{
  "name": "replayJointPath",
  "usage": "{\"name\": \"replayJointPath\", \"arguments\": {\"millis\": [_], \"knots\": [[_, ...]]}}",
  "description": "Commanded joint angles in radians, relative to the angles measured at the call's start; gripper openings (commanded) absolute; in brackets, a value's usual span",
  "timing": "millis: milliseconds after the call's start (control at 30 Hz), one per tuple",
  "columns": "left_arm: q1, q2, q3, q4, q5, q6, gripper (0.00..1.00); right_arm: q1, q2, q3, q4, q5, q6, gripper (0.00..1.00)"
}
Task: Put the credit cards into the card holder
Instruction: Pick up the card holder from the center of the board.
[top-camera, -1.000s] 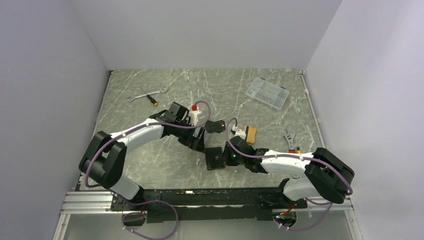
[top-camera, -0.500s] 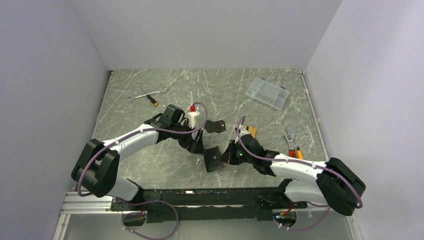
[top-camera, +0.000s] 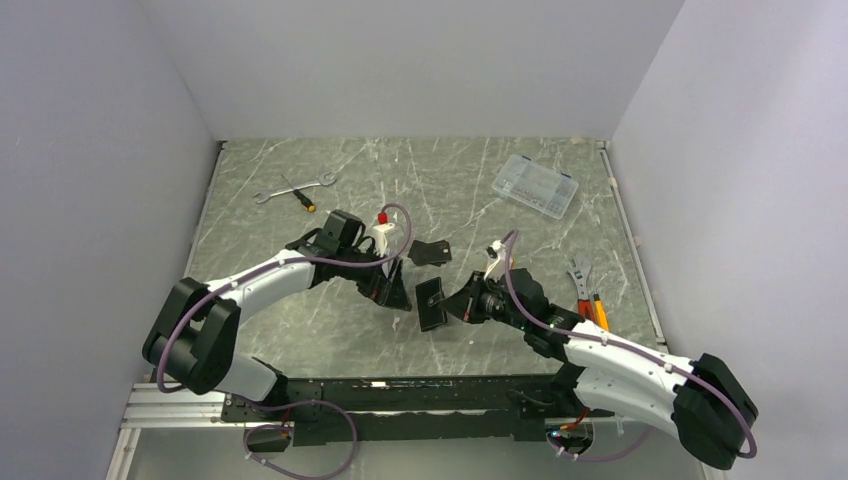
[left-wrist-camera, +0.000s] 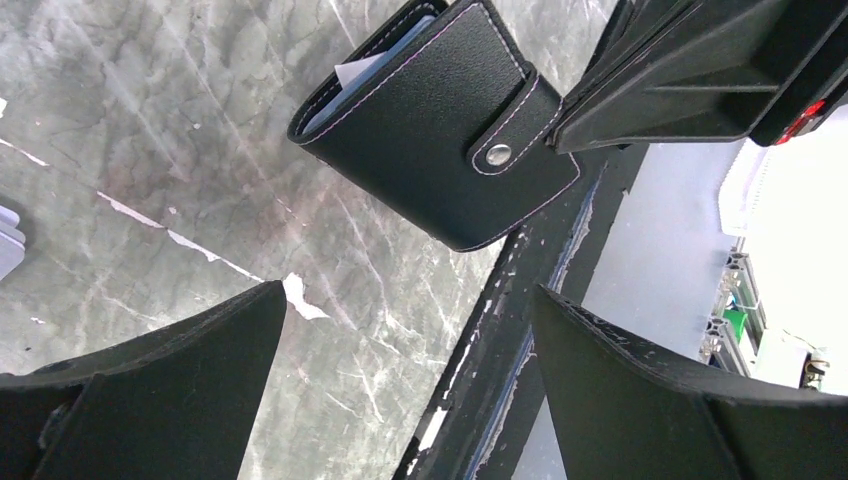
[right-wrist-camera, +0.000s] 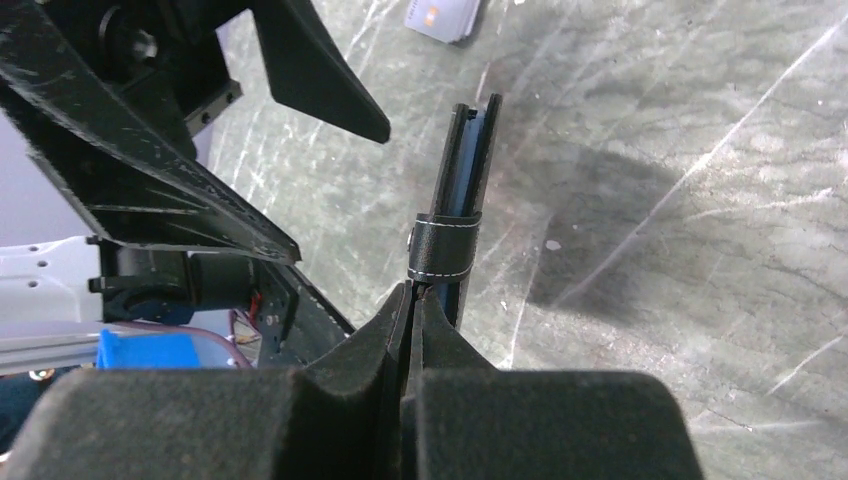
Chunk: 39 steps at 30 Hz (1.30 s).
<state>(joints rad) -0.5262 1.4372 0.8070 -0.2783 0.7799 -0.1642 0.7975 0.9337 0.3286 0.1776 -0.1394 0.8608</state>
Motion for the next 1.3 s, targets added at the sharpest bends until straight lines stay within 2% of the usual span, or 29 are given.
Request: {"name": "replayJointPath", "arguments": {"millis": [0, 200, 333, 733, 1033, 1267], "knots": [[0.010, -0.009, -0.005, 0.060, 0.089, -0.038, 0.99, -0.008, -0.062, 0.019, 0.031, -0.025, -0.004, 0.00], [0.058, -0.043, 0.012, 0.084, 0.192, -0.106, 0.99, -0.012, -0.129, 0.091, -0.011, -0.042, -0.021, 0.00], [0.069, -0.077, 0.024, 0.080, 0.252, -0.128, 0.99, -0.018, -0.136, 0.121, 0.043, -0.081, 0.003, 0.00], [0.127, -0.137, 0.049, 0.115, 0.351, -0.189, 0.99, -0.019, -0.019, 0.215, 0.266, -0.172, 0.080, 0.00], [0.147, -0.158, 0.033, 0.318, 0.478, -0.396, 0.99, -0.018, 0.058, 0.234, 0.366, -0.185, 0.115, 0.00], [0.184, -0.179, -0.004, 0.476, 0.559, -0.498, 0.60, -0.017, 0.093, 0.244, 0.331, -0.157, 0.095, 0.00]]}}
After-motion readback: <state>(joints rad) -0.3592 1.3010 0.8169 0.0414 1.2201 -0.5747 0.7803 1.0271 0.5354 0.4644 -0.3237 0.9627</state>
